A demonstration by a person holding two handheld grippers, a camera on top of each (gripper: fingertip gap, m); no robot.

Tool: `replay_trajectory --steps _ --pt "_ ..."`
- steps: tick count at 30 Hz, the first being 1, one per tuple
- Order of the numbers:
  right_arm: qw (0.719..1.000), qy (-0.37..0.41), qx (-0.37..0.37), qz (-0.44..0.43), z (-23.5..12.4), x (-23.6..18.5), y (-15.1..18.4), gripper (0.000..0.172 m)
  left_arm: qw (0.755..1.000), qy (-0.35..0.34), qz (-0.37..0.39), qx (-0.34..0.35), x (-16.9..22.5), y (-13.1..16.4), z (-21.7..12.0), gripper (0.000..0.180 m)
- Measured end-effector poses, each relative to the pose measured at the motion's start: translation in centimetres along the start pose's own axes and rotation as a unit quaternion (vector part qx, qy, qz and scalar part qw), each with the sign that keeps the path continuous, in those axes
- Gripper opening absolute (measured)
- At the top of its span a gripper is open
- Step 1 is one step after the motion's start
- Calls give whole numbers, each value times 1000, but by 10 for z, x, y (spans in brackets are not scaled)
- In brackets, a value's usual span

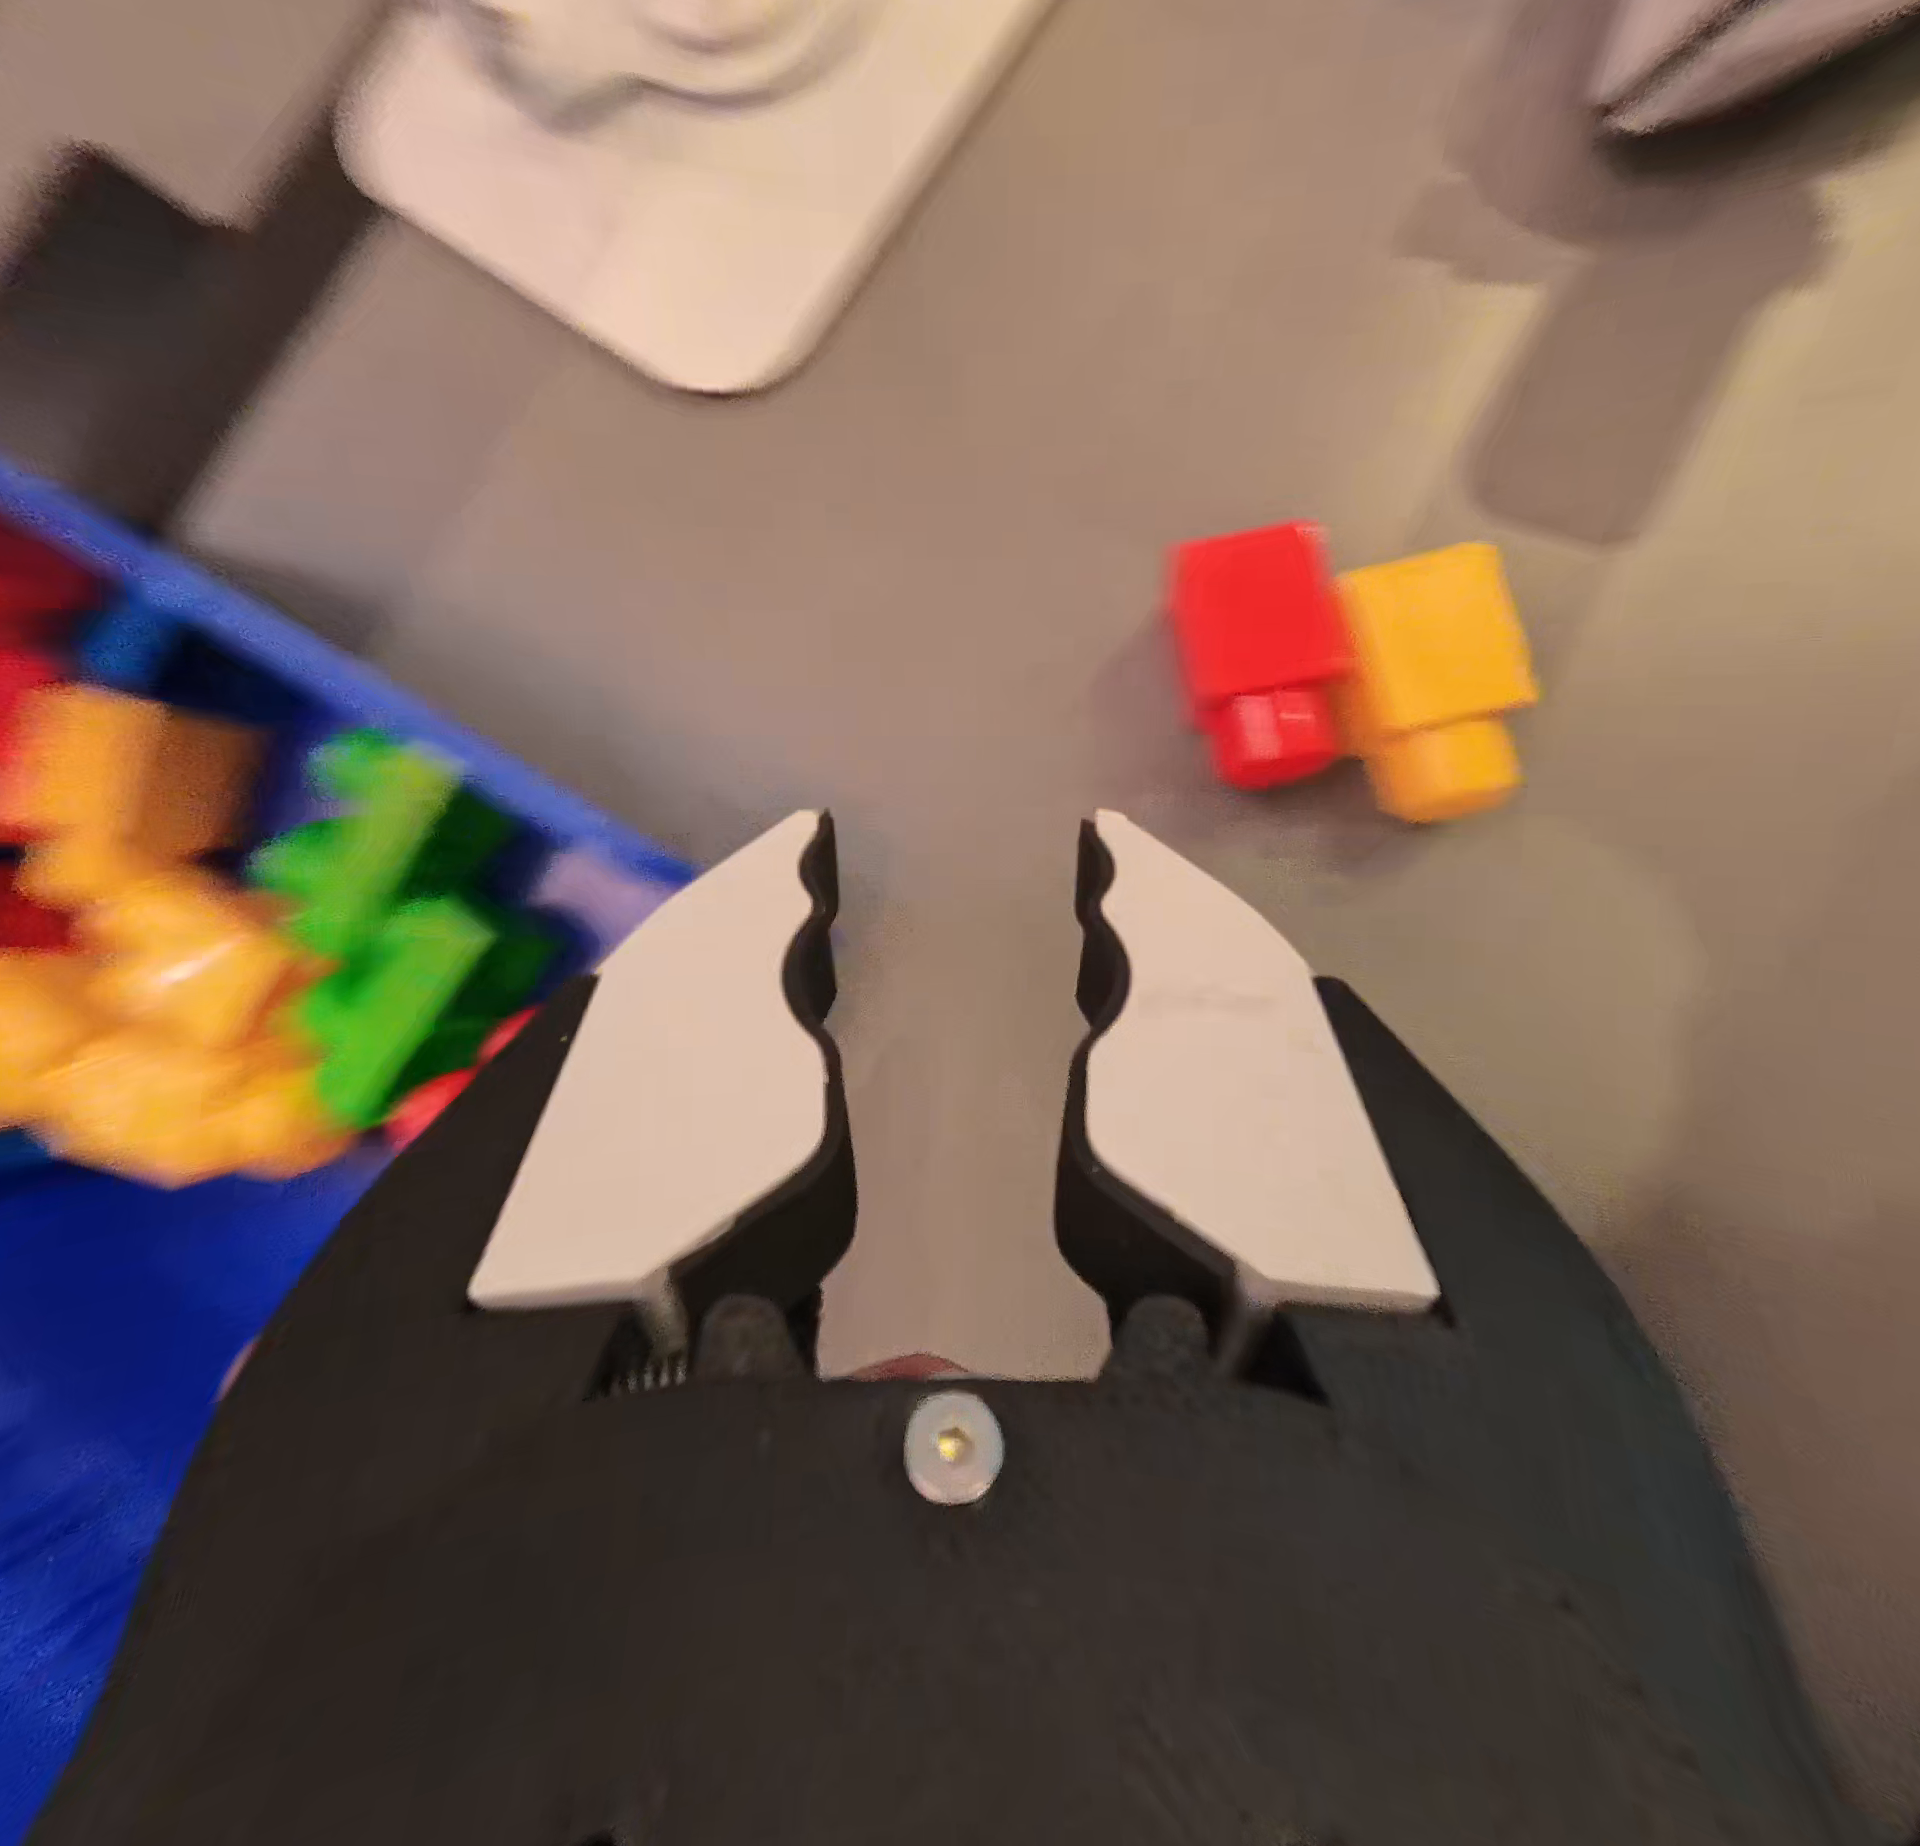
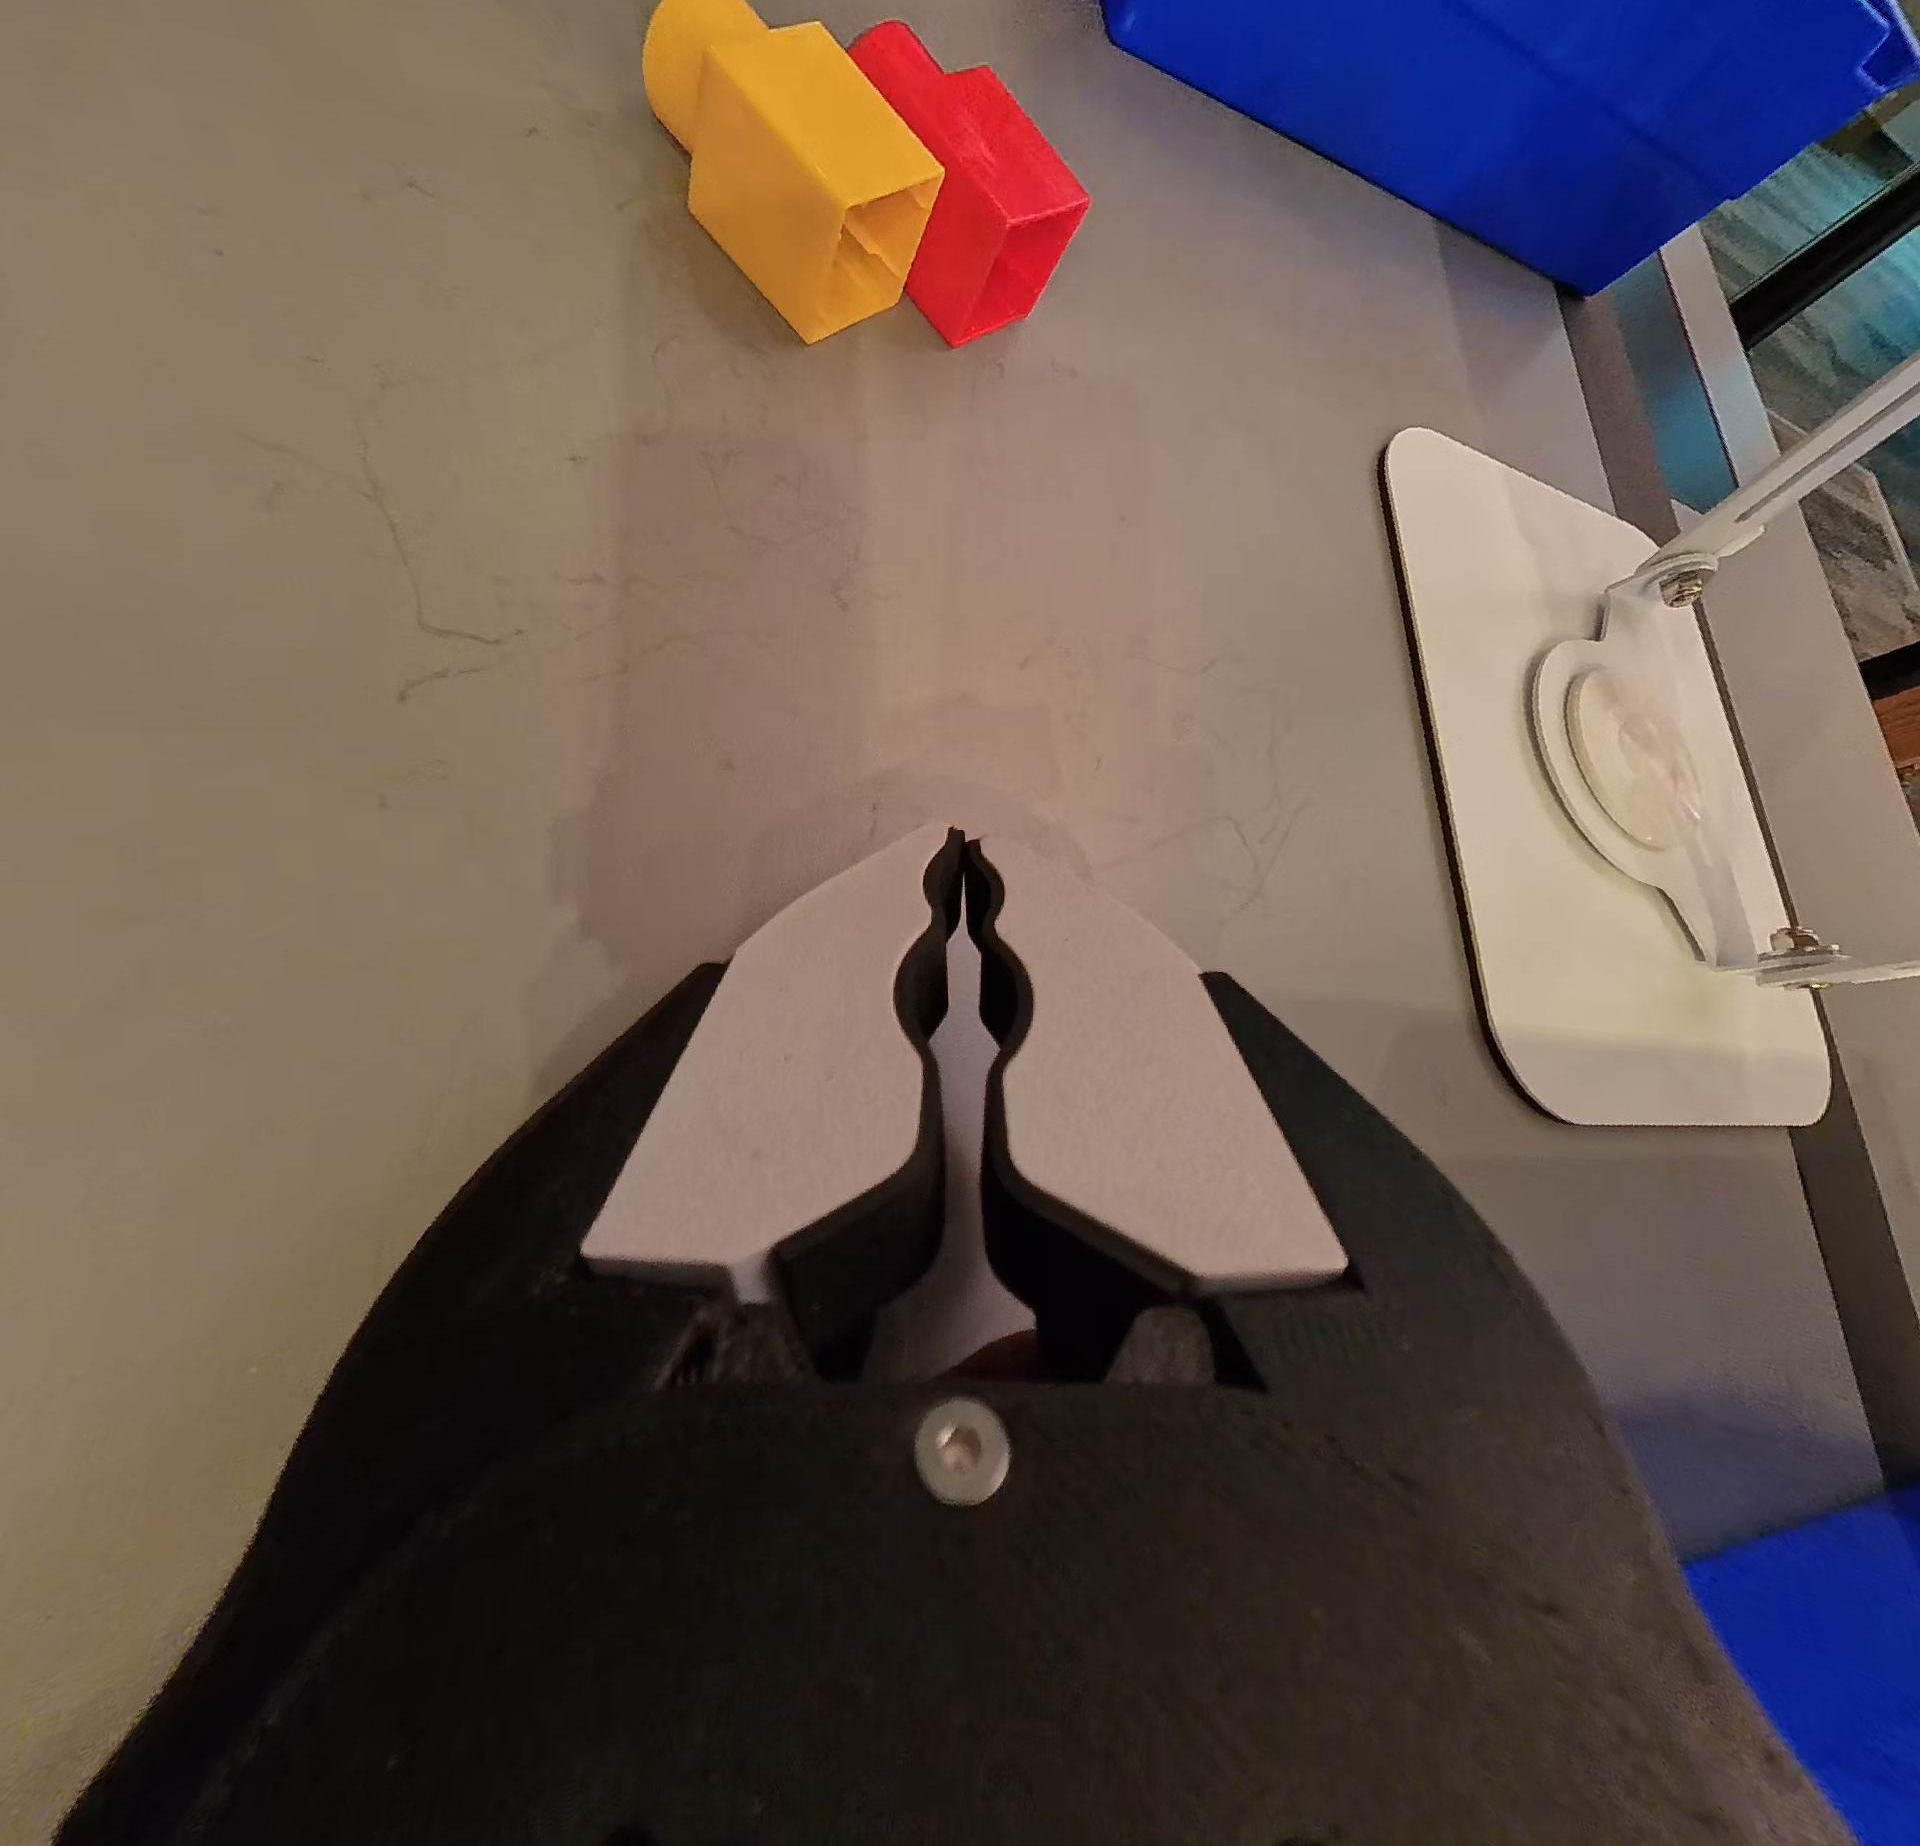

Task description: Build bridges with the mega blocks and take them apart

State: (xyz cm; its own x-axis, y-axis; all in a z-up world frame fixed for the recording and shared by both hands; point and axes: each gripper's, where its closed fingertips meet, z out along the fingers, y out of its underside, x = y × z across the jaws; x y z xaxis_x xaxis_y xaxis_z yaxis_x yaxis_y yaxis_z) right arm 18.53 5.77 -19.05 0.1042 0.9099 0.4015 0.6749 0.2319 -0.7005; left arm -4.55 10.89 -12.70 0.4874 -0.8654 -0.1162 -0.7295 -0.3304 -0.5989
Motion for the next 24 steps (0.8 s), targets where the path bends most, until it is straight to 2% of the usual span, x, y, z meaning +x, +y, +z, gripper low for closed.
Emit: replay_trajectory --steps 2,3,4,5,6,9,11,17,19,21,24 --pt "1000 0 0 0 0 0 0 0 998 -64 -10 12 -50 -9 -21 27" --pt "1000 0 0 0 0 0 0 0 994 -106 -22 19 -81 -14 -28 35" --pt "1000 0 0 0 0 0 0 0 992 -122 -29 12 -104 -14 -31 33" --pt "1000 0 0 0 0 0 0 0 993 -108 -41 5 -120 -14 -30 32" --pt "1000 1 0 0 0 0 0 0 991 -124 -58 2 -143 -14 -30 32" --pt "1000 0 0 0 0 0 0 0 963 -253 -42 -83 -222 9 -25 38" --pt "1000 -1 0 1 0 0 0 0 952 -277 -43 -121 -250 21 -9 39" --pt "1000 -2 0 1 0 0 0 0 937 -294 -66 -176 -287 43 29 40" --pt "1000 -2 0 1 0 0 0 0 926 -310 -53 -209 -295 52 34 32" --pt "1000 -2 0 1 0 0 0 0 920 -319 -49 -222 -301 58 40 37" --pt "1000 -2 0 1 0 0 0 0 910 -335 -24 -241 -303 56 41 35"
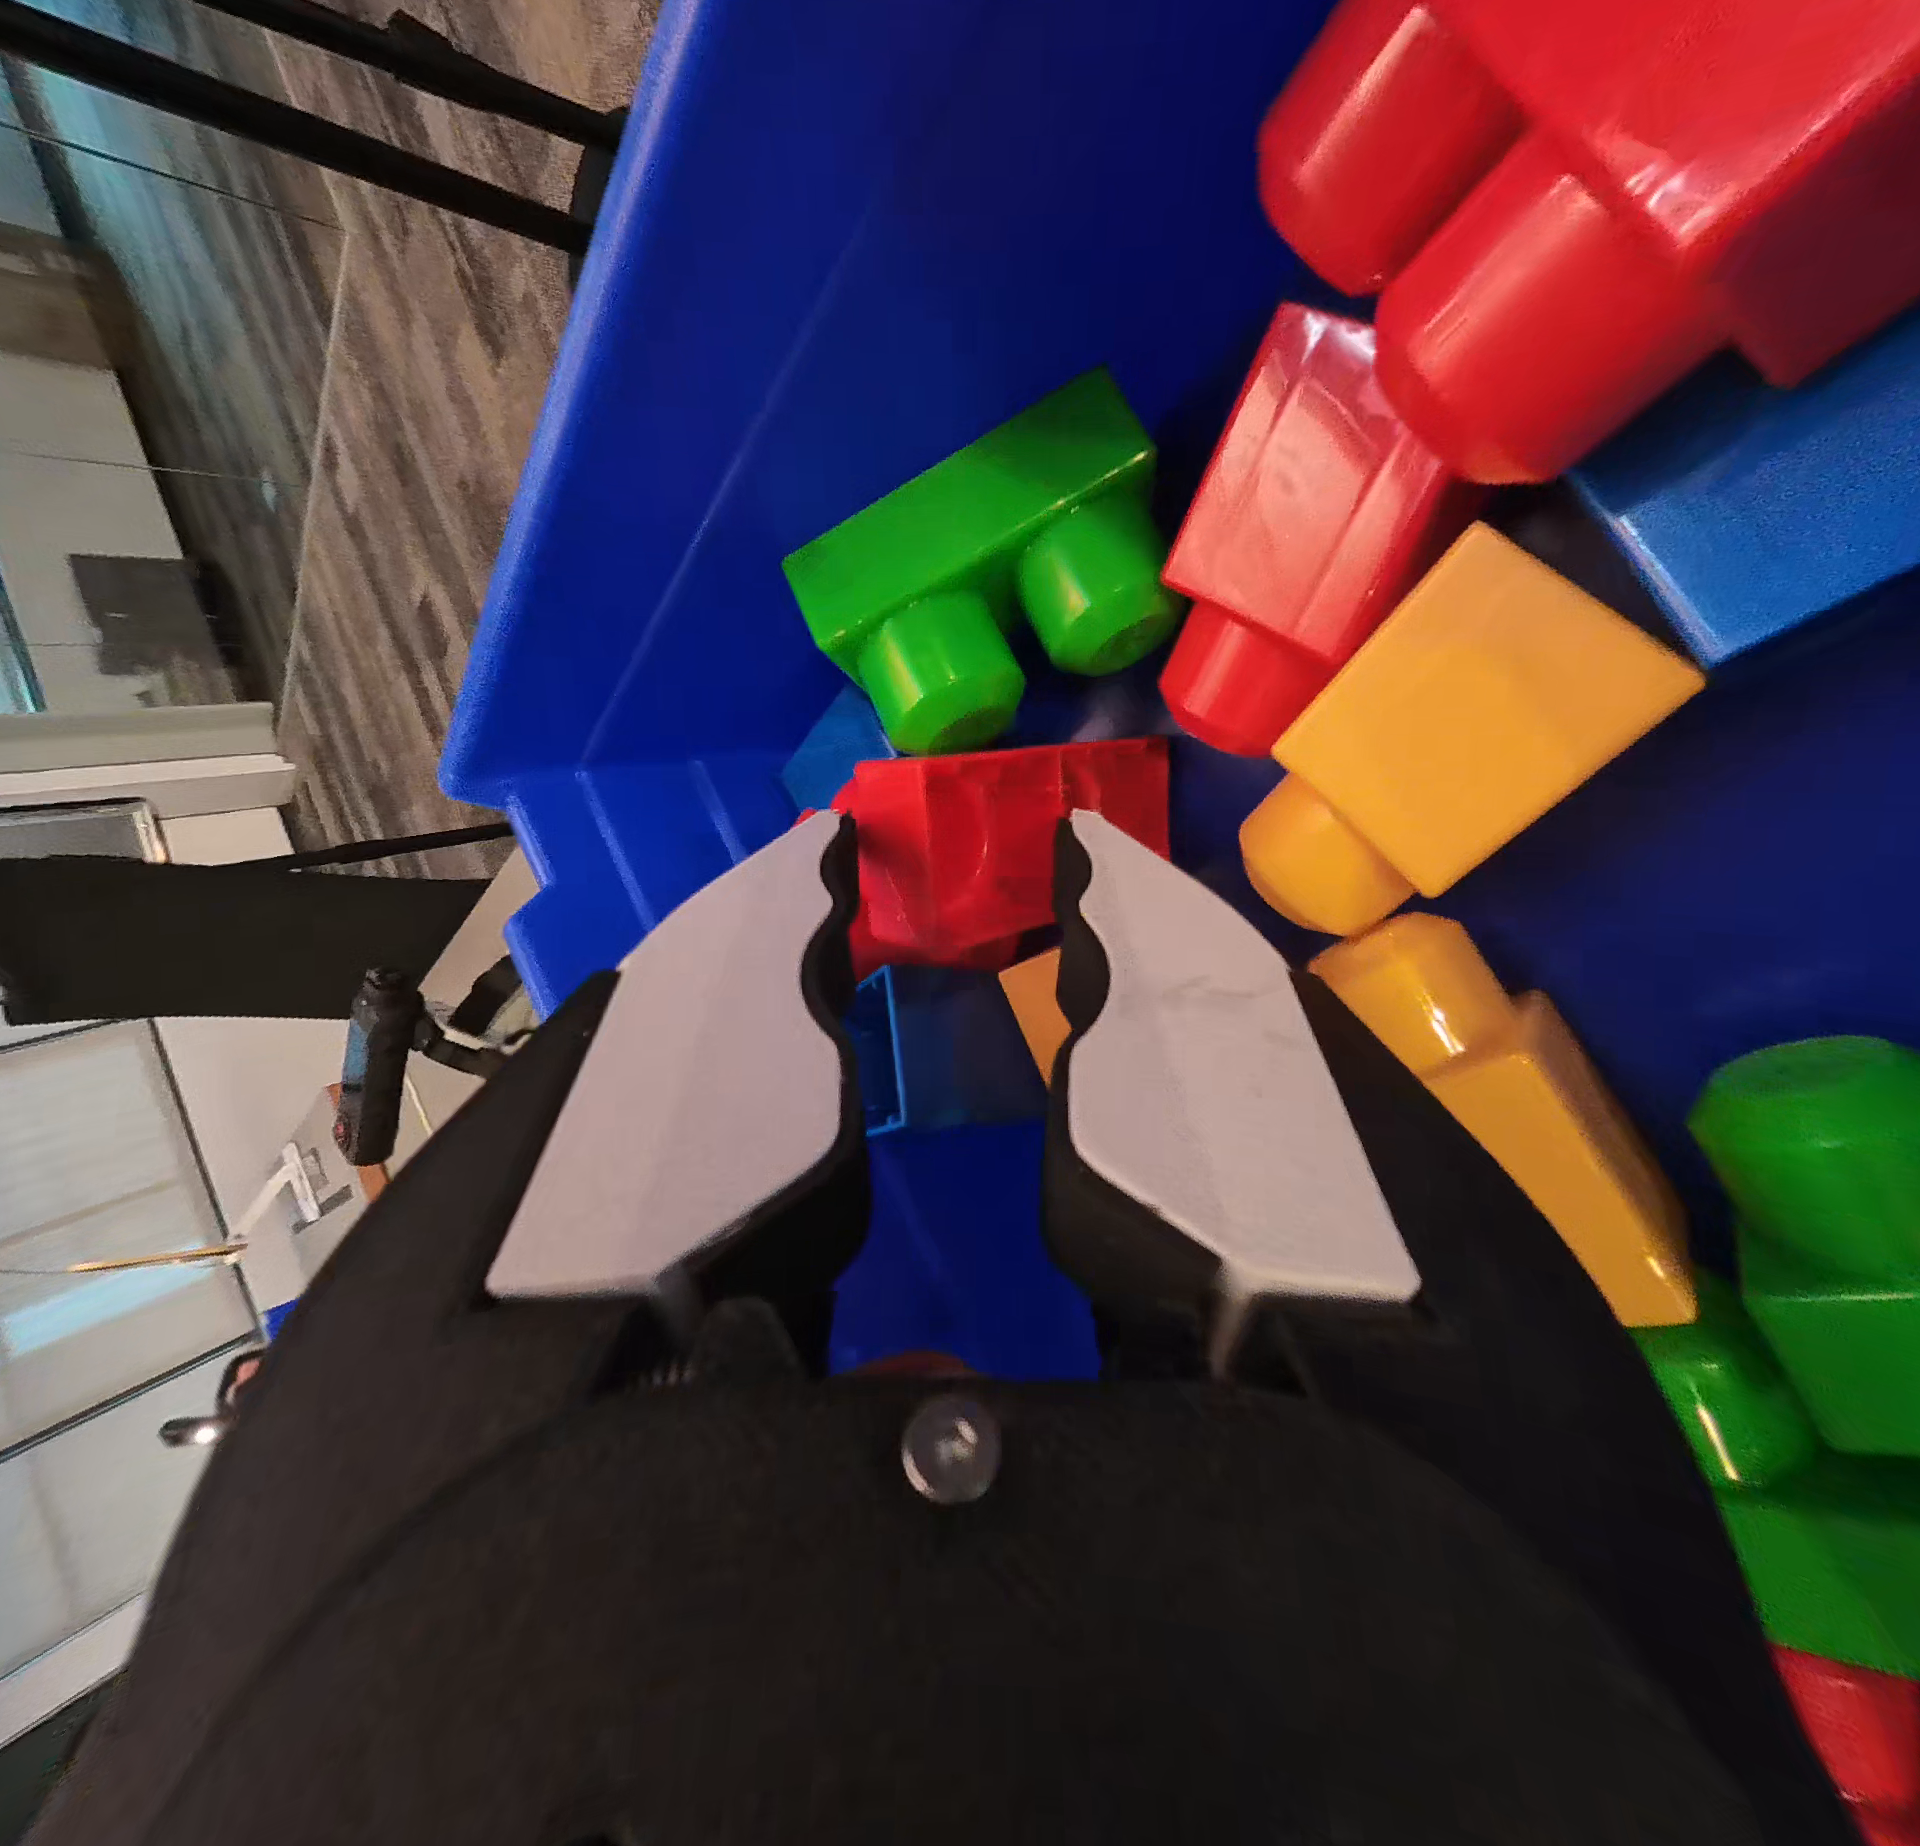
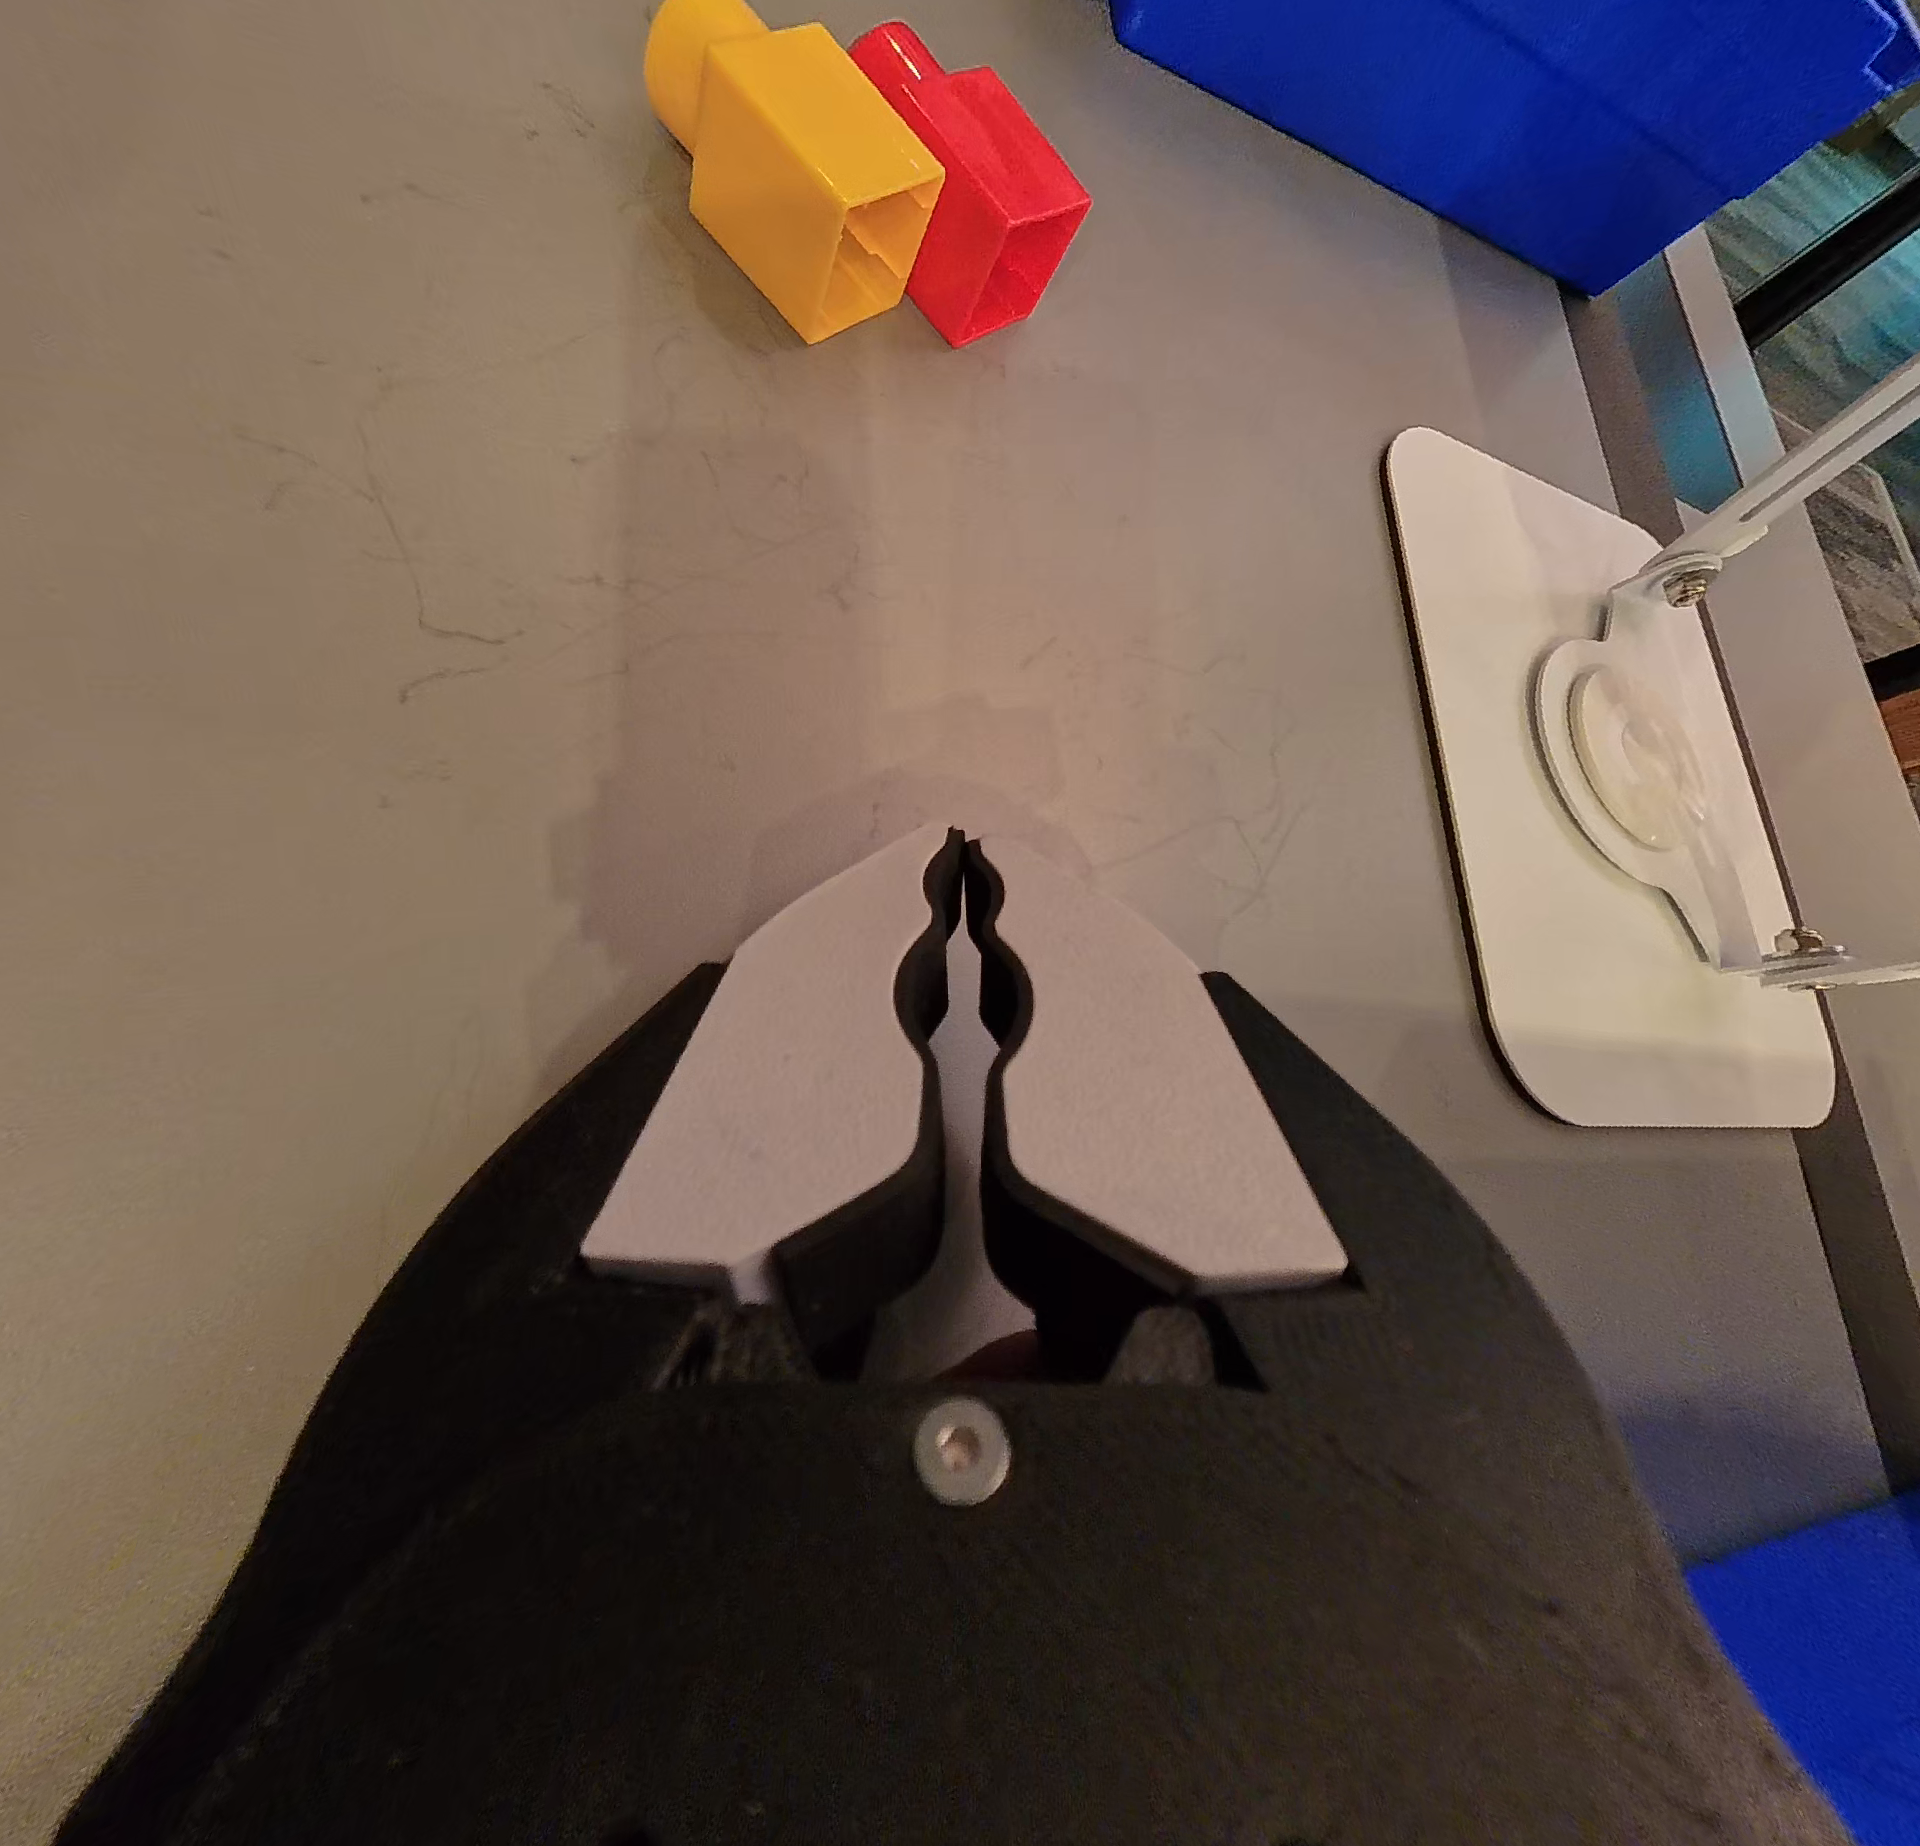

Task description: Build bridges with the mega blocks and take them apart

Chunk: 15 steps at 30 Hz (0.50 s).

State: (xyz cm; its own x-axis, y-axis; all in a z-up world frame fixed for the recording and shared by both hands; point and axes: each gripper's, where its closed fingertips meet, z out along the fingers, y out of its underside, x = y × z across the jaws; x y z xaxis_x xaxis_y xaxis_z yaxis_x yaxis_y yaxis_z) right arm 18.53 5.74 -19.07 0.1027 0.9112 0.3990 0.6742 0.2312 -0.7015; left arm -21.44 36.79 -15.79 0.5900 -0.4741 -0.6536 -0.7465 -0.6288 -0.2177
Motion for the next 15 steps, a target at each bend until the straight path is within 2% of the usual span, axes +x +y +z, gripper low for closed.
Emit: replay_trajectory --steps 1,2,3,10,15 --pt "1000 0 0 0 0 0 0 0 1000 -25 1 7 -5 -2 -2 17" --pt "1000 0 0 0 0 0 0 0 999 -32 20 23 -8 -5 -7 7" --pt "1000 0 0 0 0 0 0 0 1000 -17 6 22 -5 -3 -8 4" --pt "1000 0 0 0 0 0 0 0 998 -14 -7 55 -4 2 -16 4" --pt "1000 1 0 -1 0 0 0 0 994 -29 -29 106 -15 6 -54 3"
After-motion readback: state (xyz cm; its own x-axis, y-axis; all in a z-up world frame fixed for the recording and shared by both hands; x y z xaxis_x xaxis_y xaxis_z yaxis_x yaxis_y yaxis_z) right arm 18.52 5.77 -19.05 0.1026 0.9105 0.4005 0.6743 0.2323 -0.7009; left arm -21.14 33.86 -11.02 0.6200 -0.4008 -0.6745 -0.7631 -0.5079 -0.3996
